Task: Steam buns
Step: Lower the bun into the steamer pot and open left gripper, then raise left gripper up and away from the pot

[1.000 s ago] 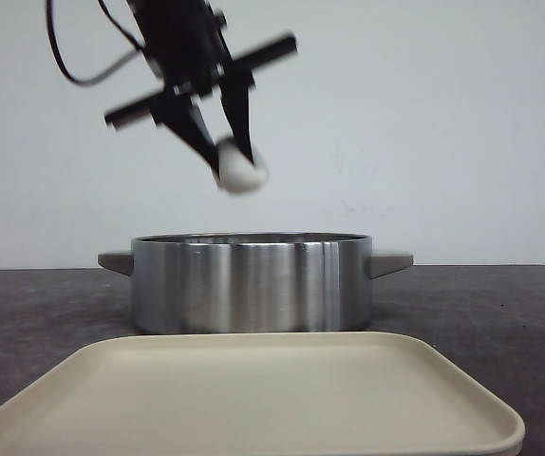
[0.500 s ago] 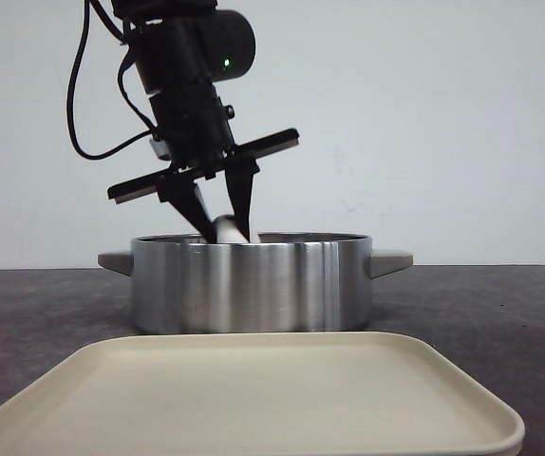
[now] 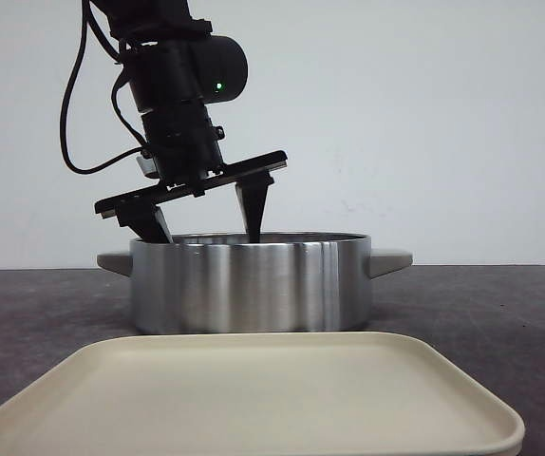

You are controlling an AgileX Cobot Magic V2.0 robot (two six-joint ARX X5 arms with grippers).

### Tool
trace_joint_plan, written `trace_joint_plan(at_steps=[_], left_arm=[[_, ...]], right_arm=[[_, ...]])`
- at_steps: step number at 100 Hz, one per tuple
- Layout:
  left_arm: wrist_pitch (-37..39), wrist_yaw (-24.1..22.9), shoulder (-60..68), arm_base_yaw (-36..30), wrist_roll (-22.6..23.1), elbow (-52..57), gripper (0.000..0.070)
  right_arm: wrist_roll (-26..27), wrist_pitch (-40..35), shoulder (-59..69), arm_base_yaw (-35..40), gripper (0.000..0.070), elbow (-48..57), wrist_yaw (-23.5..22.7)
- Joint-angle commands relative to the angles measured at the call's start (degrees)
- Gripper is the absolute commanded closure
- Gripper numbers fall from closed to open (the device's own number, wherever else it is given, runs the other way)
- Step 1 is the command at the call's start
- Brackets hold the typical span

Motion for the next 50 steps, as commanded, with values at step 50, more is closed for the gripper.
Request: trace_joint_plan(at_steps=[50], left_arm=[[-7.85, 0.57, 1.07, -0.17, 5.09, 19.56, 0.0059]], right_arm=[[0.9, 0.76, 0.2, 0.55, 0.0231, 1.01, 0.26]])
